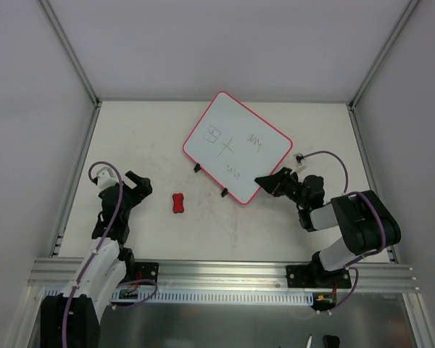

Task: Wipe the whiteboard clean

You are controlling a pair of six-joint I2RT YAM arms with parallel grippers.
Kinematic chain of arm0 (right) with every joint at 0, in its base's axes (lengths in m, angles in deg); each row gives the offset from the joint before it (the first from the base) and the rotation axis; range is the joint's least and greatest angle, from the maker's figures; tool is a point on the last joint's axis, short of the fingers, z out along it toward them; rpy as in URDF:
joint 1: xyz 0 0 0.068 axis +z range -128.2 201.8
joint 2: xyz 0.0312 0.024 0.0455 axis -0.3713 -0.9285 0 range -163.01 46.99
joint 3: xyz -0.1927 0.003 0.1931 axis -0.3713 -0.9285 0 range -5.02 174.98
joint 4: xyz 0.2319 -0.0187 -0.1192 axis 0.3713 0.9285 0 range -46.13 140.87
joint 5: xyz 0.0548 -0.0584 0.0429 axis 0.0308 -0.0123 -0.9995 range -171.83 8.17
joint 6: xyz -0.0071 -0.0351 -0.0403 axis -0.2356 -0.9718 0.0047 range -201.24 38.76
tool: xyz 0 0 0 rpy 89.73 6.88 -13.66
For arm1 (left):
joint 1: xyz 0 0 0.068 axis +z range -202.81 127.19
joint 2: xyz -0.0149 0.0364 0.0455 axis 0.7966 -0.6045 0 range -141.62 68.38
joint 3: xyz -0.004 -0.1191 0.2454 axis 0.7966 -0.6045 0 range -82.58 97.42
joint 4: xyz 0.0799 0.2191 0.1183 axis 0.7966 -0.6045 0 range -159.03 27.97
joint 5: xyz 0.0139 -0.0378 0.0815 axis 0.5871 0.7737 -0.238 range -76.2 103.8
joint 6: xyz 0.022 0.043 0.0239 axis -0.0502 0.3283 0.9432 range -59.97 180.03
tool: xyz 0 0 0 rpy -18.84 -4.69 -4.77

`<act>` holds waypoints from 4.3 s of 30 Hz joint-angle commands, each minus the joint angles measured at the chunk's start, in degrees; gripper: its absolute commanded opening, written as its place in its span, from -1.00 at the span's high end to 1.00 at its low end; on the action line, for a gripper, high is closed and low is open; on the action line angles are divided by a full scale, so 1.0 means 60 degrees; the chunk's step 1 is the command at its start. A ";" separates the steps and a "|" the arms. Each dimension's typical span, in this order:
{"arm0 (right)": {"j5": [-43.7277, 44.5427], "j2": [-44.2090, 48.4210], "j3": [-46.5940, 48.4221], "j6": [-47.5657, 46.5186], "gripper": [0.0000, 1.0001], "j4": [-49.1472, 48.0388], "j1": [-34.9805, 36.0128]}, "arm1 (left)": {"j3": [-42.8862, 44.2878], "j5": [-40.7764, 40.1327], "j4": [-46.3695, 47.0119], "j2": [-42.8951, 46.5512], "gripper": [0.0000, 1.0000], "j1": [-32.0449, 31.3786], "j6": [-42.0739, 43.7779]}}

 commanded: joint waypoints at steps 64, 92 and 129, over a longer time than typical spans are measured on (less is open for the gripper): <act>-0.0066 -0.0263 0.0098 -0.0459 1.00 -0.2377 -0.0099 | 0.6850 -0.0155 -0.6752 -0.7693 -0.65 -0.4639 0.1594; -0.0183 -0.0308 0.0172 -0.0356 1.00 -0.2377 -0.0128 | 0.7246 -0.0814 -0.7162 -0.8499 -0.10 -0.5108 0.1389; -0.0344 -0.0249 0.0216 -0.0239 1.00 -0.2377 -0.0187 | 0.8402 -0.0041 -0.6240 -0.7166 0.59 -0.4526 0.1960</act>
